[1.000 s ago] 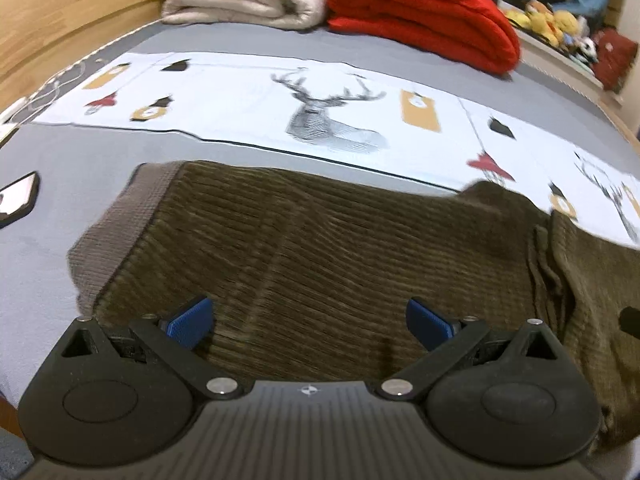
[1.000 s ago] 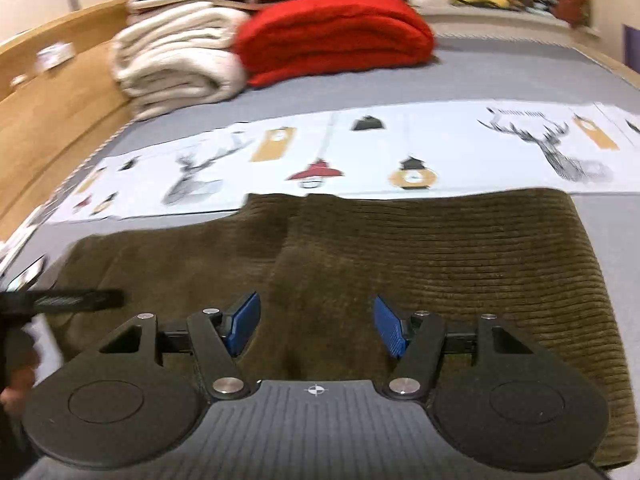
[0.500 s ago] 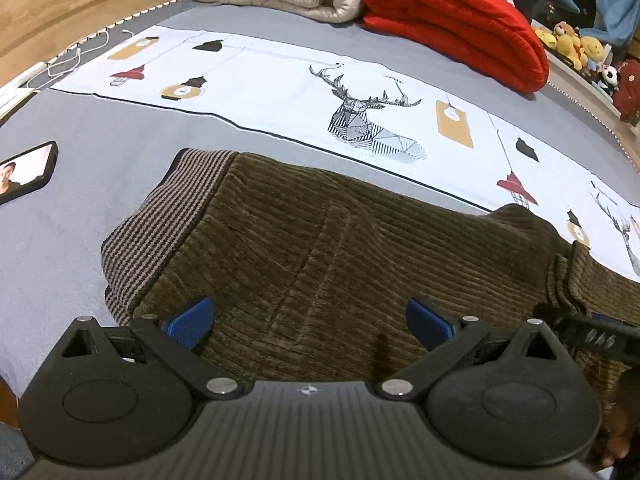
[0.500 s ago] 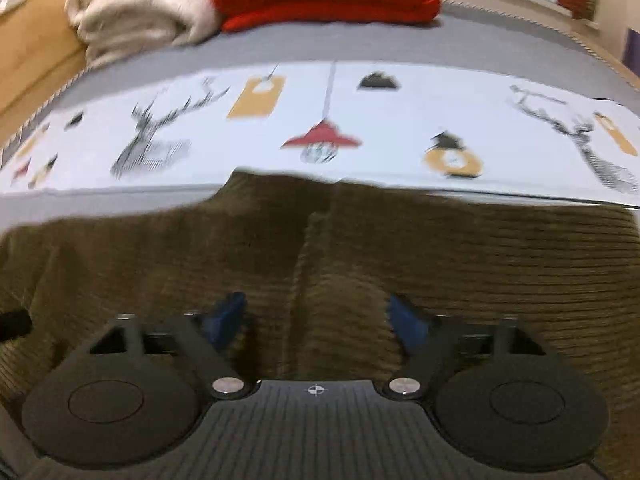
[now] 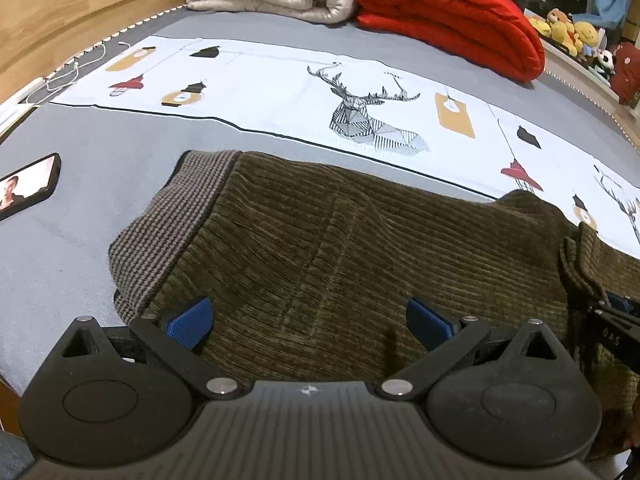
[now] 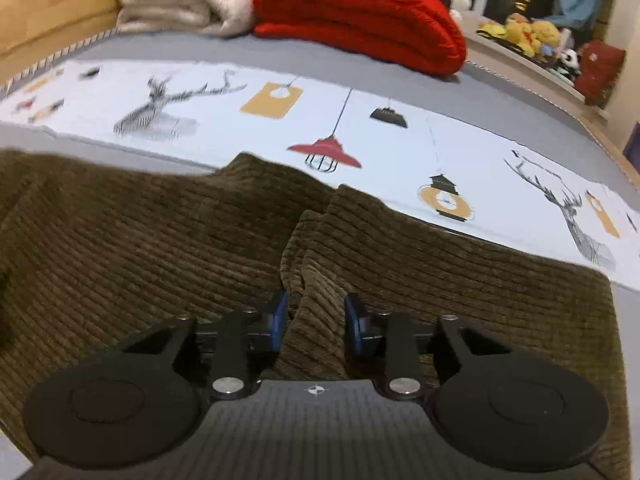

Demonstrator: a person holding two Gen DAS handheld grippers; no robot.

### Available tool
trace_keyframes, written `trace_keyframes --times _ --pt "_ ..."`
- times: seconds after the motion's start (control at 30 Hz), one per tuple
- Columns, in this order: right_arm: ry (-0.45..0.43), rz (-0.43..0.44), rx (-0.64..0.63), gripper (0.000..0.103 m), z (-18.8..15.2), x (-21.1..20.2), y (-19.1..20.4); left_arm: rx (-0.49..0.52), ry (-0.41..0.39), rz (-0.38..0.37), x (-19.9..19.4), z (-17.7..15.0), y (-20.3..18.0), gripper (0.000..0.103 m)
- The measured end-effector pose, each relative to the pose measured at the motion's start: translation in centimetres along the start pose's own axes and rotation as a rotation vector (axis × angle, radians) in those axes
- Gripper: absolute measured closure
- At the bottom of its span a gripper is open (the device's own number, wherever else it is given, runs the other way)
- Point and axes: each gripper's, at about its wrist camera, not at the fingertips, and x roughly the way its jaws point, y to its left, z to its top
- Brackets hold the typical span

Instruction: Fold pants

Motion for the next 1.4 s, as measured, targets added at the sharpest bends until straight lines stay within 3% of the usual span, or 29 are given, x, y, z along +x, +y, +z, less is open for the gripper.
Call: trace_keyframes --times 0.33,0.7,1.0,1.23,1.3,1.4 --pt "-0.061 0.055 0.166 0.076 -0.2 -1.1 -2.0 0.028 -0.004 0.010 0.2 -0.4 -1.1 0.000" --pt "-0.089 0.090 0.217 0.076 -0.3 -1.8 -3.0 0.049 -0.007 0.007 0.4 -0.3 -2.1 0.000" --pt "-0.141 0.080 0.290 0.077 -0.1 -3.2 -4.0 0.058 -0.004 0.017 0.6 -0.4 -2.2 0.000" --pt "-0.262 0.019 0.293 0.077 1.2 -5.0 -4.1 0.061 0.001 0.022 0.9 -0.4 -2.2 0.000" --pt "-0.236 0.017 0.265 0.076 1.4 -3.9 -3.6 0.068 0.005 0.027 1.0 -0.5 -2.3 0.000" --pt "-0.105 0.025 0.224 0.068 1.2 -0.5 -2.1 0.082 0.005 0.030 1.1 -0.5 -2.6 0.000"
